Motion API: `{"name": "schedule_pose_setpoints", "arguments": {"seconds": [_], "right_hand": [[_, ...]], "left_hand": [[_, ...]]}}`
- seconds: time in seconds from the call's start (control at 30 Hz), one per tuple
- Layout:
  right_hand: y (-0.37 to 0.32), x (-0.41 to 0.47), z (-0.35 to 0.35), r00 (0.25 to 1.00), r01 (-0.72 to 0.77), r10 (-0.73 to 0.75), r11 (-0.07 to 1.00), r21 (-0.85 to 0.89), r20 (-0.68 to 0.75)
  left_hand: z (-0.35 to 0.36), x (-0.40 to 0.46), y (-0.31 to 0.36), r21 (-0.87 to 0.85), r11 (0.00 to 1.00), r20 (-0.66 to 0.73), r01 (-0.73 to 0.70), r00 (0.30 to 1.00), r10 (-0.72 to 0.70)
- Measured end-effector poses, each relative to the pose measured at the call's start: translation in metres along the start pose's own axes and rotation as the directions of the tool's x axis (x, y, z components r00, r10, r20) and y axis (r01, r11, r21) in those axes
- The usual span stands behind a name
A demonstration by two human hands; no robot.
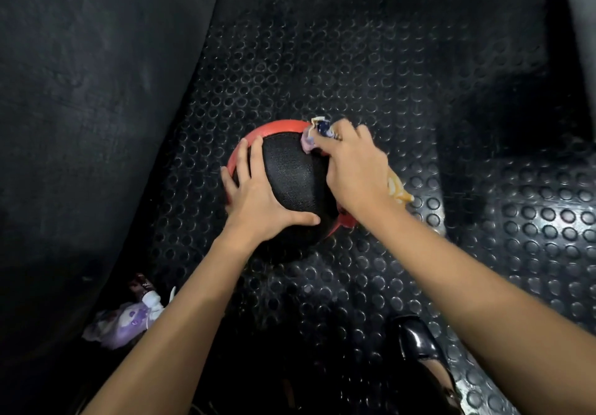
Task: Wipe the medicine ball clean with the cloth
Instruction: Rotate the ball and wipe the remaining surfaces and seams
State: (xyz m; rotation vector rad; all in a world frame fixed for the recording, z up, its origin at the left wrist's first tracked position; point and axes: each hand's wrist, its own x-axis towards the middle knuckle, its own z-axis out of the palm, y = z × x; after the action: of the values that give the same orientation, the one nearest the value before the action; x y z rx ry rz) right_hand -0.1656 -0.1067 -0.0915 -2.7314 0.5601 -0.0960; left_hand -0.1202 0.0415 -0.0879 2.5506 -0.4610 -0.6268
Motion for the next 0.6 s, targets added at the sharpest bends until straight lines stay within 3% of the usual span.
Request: {"name": "schedule_pose_setpoints", "arguments": {"seconds": [0.17,0.37,0.6], "right_hand": [[0.002,-0.048,0.005,0.98,0.171,-0.174,0.984,-0.041,-0.098],[0.006,-0.005,0.004,0.998,-0.052,0.053,0.995,0.082,-0.016],[0.005,-0.05,0.011,0.986,0.125,-0.115,0.989,0.084,-0.117]], "left_hand": [[0.0,-0.001,0.001,-0.009,1.0,-0.002,0.018,1.0,-0.018],[0.001,-0.002,0.004,-0.011,0.999,-0.003,0.038,0.999,-0.038],[-0.001,-0.002,0.0,-0.023,1.0,-0.016,0.0,1.0,-0.001]]}}
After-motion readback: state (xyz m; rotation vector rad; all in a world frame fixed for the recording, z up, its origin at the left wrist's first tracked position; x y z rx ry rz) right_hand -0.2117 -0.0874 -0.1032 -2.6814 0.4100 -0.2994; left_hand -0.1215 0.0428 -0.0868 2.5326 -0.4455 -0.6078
